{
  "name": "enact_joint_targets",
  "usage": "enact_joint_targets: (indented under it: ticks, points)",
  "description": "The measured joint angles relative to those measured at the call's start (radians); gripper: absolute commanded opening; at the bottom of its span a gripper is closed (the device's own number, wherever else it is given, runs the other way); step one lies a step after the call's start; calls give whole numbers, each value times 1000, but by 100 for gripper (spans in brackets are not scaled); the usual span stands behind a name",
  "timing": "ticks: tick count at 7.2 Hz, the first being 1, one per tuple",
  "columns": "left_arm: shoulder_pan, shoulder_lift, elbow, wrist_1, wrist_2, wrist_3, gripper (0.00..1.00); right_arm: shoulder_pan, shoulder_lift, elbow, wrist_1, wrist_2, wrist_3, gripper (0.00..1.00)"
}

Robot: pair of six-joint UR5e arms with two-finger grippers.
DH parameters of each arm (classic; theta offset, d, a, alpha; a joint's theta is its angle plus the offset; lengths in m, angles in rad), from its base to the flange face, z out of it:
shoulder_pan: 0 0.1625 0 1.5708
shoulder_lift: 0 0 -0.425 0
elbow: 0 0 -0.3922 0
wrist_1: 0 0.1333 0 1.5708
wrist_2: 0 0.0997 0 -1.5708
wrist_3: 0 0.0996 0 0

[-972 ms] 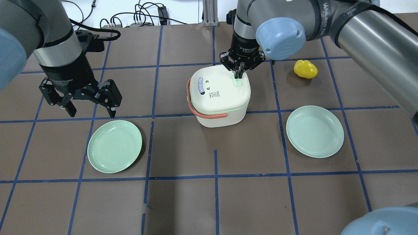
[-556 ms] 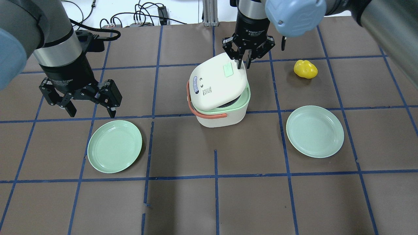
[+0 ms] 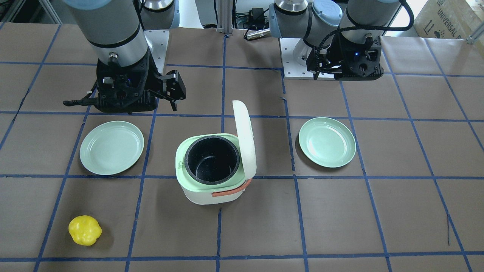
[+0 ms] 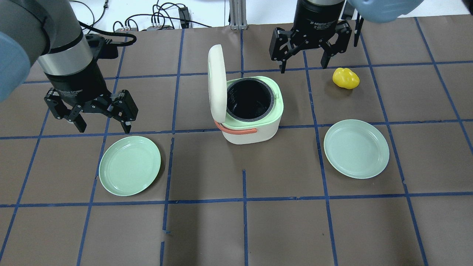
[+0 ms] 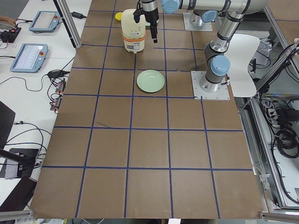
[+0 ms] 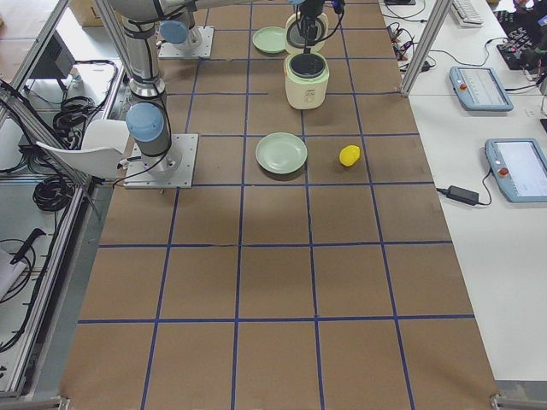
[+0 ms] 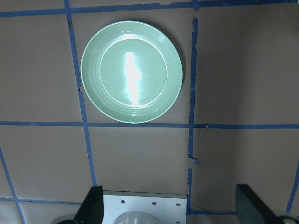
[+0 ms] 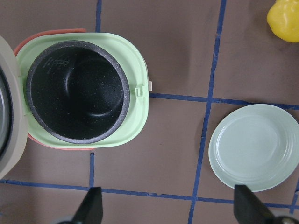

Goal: Press rice cooker button

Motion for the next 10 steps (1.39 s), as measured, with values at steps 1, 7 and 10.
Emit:
enact_joint_targets:
  ticks: [1,7,10]
  points:
    - [0,0,0,0,0,0,100,-3,-12,1,22,-19,-10,100]
    - [0,0,0,0,0,1,100,23,-24,-50,36,27,97,92]
    - [0,0,0,0,-1,0,100,-62,-44,-14,49,13,-90,96]
